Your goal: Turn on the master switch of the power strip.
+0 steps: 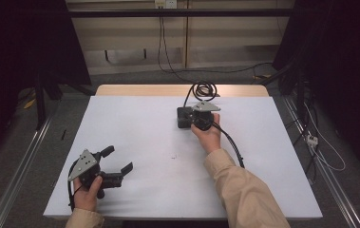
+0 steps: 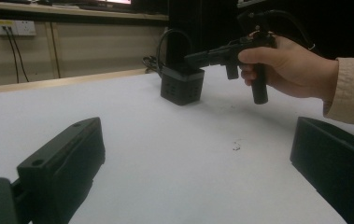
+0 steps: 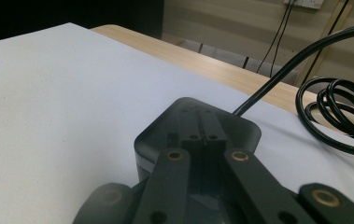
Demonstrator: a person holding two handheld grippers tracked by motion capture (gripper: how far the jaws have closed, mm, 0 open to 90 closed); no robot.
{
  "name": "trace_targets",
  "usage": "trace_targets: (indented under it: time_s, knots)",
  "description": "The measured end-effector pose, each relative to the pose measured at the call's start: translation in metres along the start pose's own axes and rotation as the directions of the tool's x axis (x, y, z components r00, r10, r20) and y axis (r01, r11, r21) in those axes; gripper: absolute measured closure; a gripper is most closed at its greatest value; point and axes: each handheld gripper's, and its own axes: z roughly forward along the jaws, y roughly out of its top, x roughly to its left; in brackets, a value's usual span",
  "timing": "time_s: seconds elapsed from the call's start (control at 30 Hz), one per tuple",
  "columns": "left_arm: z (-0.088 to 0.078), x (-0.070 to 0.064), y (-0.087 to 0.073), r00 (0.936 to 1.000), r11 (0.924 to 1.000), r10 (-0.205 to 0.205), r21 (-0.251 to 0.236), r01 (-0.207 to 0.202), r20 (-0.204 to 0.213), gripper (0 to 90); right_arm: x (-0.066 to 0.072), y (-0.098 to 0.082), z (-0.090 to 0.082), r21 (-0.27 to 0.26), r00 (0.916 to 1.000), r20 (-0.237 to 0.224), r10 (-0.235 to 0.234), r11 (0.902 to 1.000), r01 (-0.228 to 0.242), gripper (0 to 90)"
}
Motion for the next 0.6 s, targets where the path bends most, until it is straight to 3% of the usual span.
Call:
trace_targets:
  time_s: [0.6]
  knots:
    - [-0.0005,-0.0001,0.0004,1.0,1.0,-0.001,-0.004,0.001,-0.003,2.7,0.0013,0.0001,0.0003,0.008,0.9999,0.006,-0.012,0.9999,0.012,90.0]
